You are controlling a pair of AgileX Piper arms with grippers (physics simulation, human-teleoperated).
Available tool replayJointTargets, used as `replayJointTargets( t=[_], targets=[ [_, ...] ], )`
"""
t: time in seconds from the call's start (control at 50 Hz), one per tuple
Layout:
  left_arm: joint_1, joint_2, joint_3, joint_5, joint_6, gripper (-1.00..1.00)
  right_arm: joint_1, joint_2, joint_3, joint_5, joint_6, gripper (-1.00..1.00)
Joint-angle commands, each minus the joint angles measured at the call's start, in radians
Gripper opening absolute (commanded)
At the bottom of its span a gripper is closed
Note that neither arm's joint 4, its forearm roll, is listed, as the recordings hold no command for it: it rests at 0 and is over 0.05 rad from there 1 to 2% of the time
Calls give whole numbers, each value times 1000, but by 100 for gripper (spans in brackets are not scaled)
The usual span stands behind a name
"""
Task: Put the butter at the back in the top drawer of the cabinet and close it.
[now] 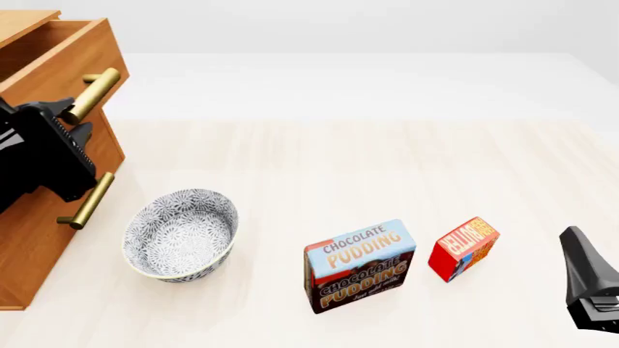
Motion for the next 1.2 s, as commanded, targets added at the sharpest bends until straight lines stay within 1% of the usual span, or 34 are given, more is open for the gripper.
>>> replayJointTargets(
  t=[0.02,0.16,0.18,0.24,0.38,0.48,0.58,0.62,0.7,0.72,0.74,0.76,0.78,0.82,0.86,0.92,0.96,0.98,1.02,1.04,1.08,1.1,1.12,1.14,1.16,1.18,1.2],
  targets=[
    [-44,-52,51,34,8,-100,0,0,0,0,0,100],
    [-48,-85,39,72,2,-100,0,0,0,0,0,100],
    [-42,-104,38,85,4,100,0,0,0,0,0,100],
    [-34,-135,40,116,3,100,0,0,0,0,0,100],
    [-60,-229,17,221,-9,100,0,0,0,0,0,100],
    [-66,-263,0,261,-19,100,0,0,0,0,0,100],
    [-92,-290,-50,319,-49,100,0,0,0,0,0,100],
    [-110,-296,-114,383,-92,100,0,0,0,0,0,100],
    [-116,-297,-223,489,-165,100,0,0,0,0,0,100],
    [-109,-300,-245,515,-180,100,0,0,0,0,0,100],
    [-109,-301,-245,516,-180,100,0,0,0,0,0,100],
    [-105,-295,-281,559,-209,100,0,0,0,0,0,100],
    [-121,-282,-308,576,-231,100,0,0,0,0,0,100],
    [-128,-290,-325,588,-232,100,0,0,0,0,0,100],
    [-149,-271,-378,626,-272,100,0,0,0,0,0,100],
    [-151,-242,-496,731,-357,100,0,0,0,0,0,100],
    [-146,-246,-511,738,-360,100,0,0,0,0,0,100],
    [-197,-224,-547,718,-363,100,0,0,0,0,0,100],
    [-189,-230,-563,729,-372,100,0,0,0,0,0,100],
    [-155,-234,-593,772,-396,100,0,0,0,0,0,100],
    [-159,-216,-638,799,-423,100,0,0,0,0,0,100],
    [-148,-210,-657,823,-435,100,0,0,0,0,0,100],
    [-148,-210,-657,824,-435,100,0,0,0,0,0,100],
    [-142,-196,-706,861,-469,100,0,0,0,0,0,100],
    [-142,-196,-707,861,-469,100,0,0,0,0,0,100],
    [-134,-169,-754,916,-513,100,0,0,0,0,0,100],
    [-127,-158,-780,942,-537,100,0,0,0,0,0,100]
  ],
)
